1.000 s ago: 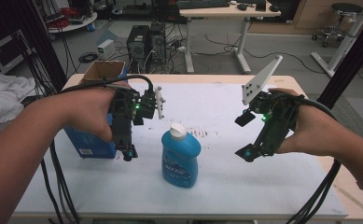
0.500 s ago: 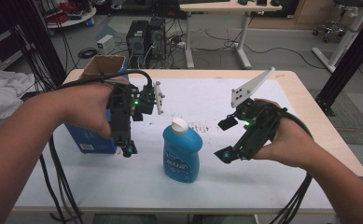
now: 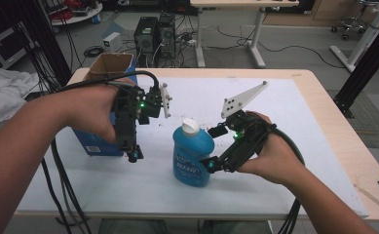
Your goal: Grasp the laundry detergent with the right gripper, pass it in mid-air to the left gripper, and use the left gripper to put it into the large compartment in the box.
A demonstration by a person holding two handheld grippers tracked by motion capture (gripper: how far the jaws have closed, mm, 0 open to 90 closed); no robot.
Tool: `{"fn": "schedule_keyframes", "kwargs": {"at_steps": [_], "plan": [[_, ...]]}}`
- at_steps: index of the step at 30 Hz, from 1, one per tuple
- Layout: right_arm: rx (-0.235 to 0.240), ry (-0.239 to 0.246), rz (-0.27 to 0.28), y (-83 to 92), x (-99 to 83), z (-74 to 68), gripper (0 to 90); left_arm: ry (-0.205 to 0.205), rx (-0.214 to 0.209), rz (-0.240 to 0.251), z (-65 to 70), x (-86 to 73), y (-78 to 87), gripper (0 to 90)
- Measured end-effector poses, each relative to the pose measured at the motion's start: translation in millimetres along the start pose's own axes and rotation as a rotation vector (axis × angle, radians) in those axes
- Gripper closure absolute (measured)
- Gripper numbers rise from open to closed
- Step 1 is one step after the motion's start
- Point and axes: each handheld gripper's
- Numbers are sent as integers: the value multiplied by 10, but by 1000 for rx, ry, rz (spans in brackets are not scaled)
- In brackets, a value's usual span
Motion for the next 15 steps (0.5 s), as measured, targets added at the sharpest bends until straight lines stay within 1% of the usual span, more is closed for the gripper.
{"fn": "schedule_keyframes", "kwargs": {"at_steps": [3, 4, 8, 12, 15], "plan": [[-18, 1, 7, -91, -6, -16, 30, 0, 1, 3, 2, 1, 6, 17], [-16, -2, 14, -118, -13, -16, 30, 1, 4, 5, 5, 0, 8, 17], [-33, -7, 63, -196, -71, -23, 30, 0, 5, 10, 12, -13, 11, 17], [-50, -27, 121, -256, -147, -30, 30, 2, 5, 7, 12, -32, 15, 17], [-63, -22, 133, -310, -195, -35, 30, 1, 5, 6, 12, -44, 12, 17]]}}
Point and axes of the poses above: each handheld gripper's, and its own axes: y roughly backward along the jaws, x roughly out of its top, z roughly to its right, and after that the axes turned 1 degree about -y, right-handed
